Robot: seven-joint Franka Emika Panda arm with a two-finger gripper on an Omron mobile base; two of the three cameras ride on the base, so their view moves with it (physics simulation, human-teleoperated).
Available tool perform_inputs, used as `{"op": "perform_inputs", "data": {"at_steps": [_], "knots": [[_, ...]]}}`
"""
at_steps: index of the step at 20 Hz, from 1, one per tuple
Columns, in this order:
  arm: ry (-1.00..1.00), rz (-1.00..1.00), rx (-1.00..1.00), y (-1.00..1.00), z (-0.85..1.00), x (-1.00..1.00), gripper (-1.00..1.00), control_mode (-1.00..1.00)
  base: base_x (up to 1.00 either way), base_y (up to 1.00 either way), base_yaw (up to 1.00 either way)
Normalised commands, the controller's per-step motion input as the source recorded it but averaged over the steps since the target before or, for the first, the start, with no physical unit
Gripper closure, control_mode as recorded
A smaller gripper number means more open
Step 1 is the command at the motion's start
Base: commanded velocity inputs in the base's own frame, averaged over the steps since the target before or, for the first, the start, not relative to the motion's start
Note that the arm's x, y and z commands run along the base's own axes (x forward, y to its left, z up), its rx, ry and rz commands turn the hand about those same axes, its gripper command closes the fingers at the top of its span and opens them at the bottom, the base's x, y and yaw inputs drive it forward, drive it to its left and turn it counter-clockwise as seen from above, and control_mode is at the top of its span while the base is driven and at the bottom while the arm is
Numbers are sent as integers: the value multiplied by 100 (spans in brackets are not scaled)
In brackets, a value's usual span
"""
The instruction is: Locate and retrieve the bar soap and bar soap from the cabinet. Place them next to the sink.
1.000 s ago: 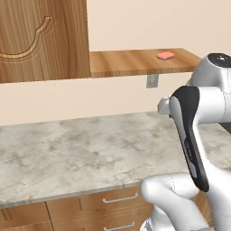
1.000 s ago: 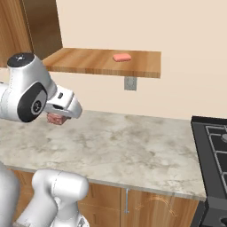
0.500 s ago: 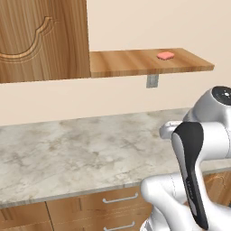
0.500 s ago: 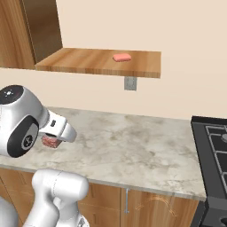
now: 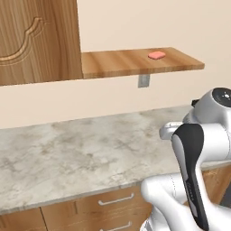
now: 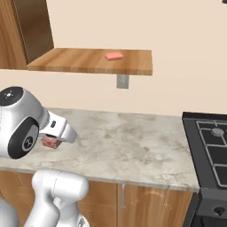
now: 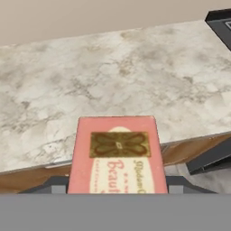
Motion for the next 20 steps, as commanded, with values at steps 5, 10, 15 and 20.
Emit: {"op": "perform_inputs", "data": {"at_steps": [5, 10, 15, 20], "knots": [[0, 0, 0, 0, 0, 0, 100, 100, -20, 0, -40], [0, 0, 0, 0, 0, 0, 100, 100, -19, -1, -39], [0, 0, 0, 0, 0, 0, 100, 100, -20, -6, -35], [0, 0, 0, 0, 0, 0, 100, 100, -19, -8, -35]]}}
